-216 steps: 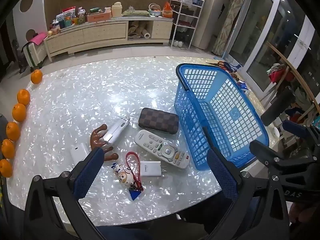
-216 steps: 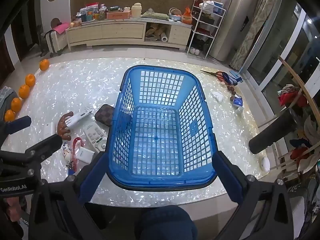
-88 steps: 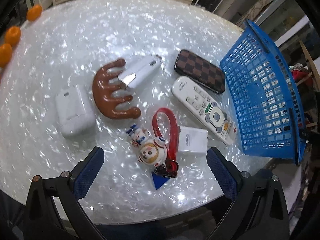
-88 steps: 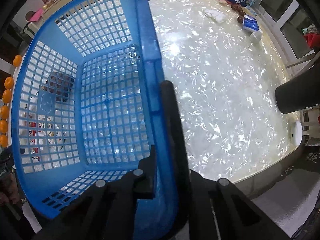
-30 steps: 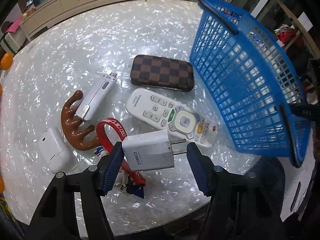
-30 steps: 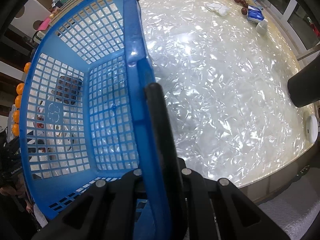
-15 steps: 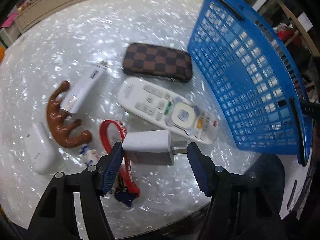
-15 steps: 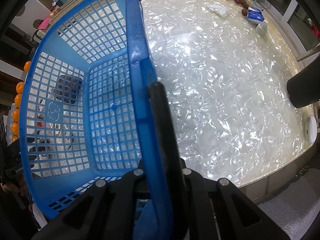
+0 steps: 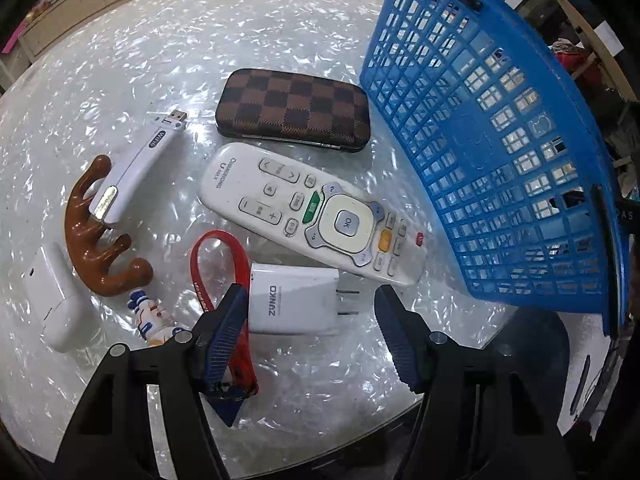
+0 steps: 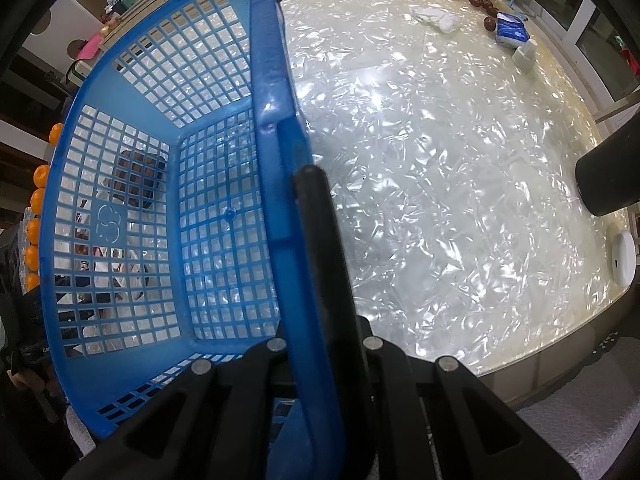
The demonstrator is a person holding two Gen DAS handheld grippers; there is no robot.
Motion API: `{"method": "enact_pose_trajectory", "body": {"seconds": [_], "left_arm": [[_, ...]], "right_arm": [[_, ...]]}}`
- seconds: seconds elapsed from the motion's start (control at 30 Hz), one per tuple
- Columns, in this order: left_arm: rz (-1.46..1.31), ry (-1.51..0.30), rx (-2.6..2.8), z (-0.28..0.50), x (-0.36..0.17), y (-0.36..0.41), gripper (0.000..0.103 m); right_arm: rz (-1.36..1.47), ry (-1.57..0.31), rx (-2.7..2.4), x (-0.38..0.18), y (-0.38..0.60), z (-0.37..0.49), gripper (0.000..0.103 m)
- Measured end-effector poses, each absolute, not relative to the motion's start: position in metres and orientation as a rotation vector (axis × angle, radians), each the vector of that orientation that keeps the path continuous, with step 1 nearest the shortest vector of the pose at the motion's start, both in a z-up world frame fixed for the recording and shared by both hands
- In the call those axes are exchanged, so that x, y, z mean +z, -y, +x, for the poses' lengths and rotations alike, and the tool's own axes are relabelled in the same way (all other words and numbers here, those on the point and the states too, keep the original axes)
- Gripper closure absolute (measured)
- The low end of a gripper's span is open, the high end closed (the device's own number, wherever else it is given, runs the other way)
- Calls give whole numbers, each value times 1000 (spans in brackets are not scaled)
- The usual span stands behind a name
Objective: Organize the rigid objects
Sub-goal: 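Close the left tool on the white ZUNKO charger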
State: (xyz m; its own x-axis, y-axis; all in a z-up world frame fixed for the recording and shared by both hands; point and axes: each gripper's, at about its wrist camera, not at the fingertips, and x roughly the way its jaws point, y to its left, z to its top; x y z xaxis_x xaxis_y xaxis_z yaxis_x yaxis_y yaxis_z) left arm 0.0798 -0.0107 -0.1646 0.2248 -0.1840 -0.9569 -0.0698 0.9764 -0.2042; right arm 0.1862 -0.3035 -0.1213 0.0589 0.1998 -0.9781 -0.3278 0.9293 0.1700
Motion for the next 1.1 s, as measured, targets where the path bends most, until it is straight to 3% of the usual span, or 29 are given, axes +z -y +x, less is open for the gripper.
{"method": "enact_pose_trajectory", "body": {"seconds": [0.7,0.97,1.0,1.1], "left_arm": [[-223,-1382,-129,82,-171,40,33],[-227,-1378,-103,80,-173,50,41],[-228,-1372,-98,79,-171,50,51],[-250,-1382,-70,82,-171,37,52]], "right_arm": [[-104,-1461,399,-121,301,185,95],[-104,-1462,398,-122,300,186,95],[-104,-1462,398,-122,300,186,95],[-105,-1462,398,-122,301,186,95]]}}
